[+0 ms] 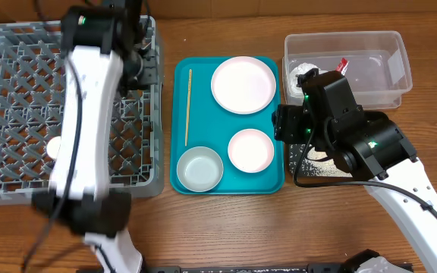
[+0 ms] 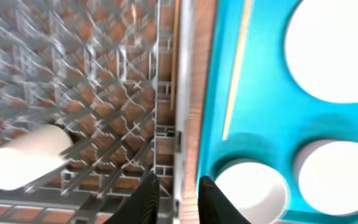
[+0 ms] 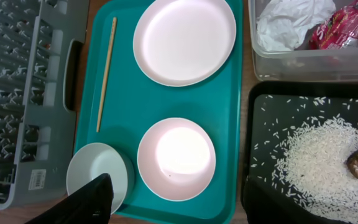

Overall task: Sort waste into correct bins and load items into the dishwasher
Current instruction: 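Grasp the second wooden chopstick with the left gripper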

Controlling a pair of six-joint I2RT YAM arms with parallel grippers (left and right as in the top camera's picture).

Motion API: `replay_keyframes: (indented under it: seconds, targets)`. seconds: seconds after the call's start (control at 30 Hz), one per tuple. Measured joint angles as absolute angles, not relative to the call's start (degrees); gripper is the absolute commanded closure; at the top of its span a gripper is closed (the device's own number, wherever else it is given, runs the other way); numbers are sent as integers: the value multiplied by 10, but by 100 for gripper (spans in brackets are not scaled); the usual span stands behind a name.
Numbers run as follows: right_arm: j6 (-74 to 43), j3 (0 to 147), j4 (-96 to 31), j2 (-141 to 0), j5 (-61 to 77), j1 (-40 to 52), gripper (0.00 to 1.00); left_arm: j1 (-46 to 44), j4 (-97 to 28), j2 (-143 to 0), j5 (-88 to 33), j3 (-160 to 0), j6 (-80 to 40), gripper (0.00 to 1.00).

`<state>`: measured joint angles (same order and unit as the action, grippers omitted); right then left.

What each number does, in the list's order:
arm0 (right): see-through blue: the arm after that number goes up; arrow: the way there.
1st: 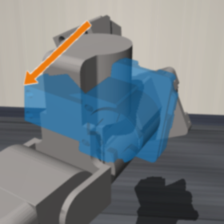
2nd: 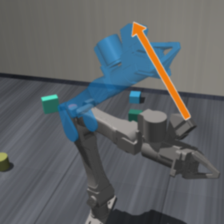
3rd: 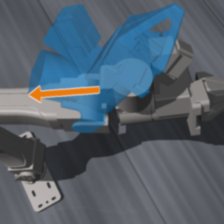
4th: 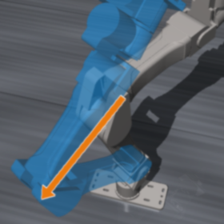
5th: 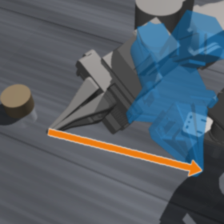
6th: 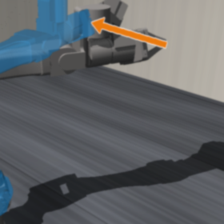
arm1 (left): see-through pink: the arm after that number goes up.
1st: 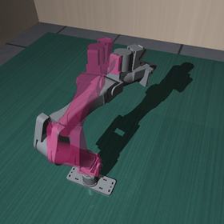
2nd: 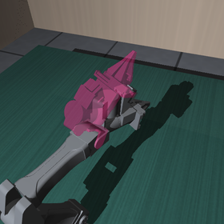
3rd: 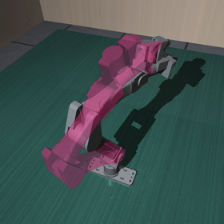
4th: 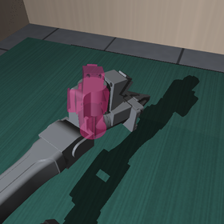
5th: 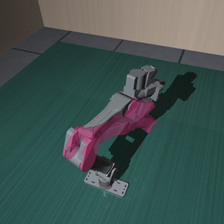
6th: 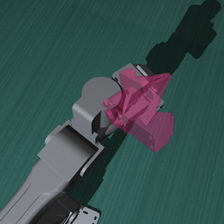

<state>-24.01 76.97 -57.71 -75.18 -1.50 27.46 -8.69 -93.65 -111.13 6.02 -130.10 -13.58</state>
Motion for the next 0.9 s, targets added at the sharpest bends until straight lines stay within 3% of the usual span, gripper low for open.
replay_keyframes:
  seconds: [0.07, 0.17, 0.23, 0.27, 0.43, 0.5, 0.7, 0.77, 0.83, 0.9]
  targets:
    - [-240, 770, -577, -752, -15, 275, 31, -138, -937, -1057, 93, -1300, -155, 65]
    - [-240, 770, -577, -752, -15, 275, 31, -208, -922, -1024, 145, -1269, -192, 19]
    - [-240, 770, -577, -752, -15, 275, 31, -241, -881, -1025, 175, -1224, -212, 14]
    - [-240, 770, -577, -752, -15, 275, 31, -251, -856, -1033, 186, -1198, -222, 0]
    - [-240, 770, -577, -752, -15, 275, 31, -262, -807, -1094, 194, -1108, -243, 1]
    - [-240, 770, -576, -752, -15, 275, 31, -258, -766, -1102, 195, -1082, -250, 9]
    - [-240, 770, -577, -752, -15, 275, 31, -222, -646, -1103, 181, -1002, -256, 20]
    - [-240, 770, -577, -752, -15, 275, 31, -210, -618, -1110, 169, -975, -255, 29]
    - [-240, 770, -577, -752, -15, 275, 31, -200, -592, -1126, 151, -957, -251, 48]
    - [-240, 770, -577, -752, -15, 275, 31, -194, -568, -1149, 129, -944, -241, 50]
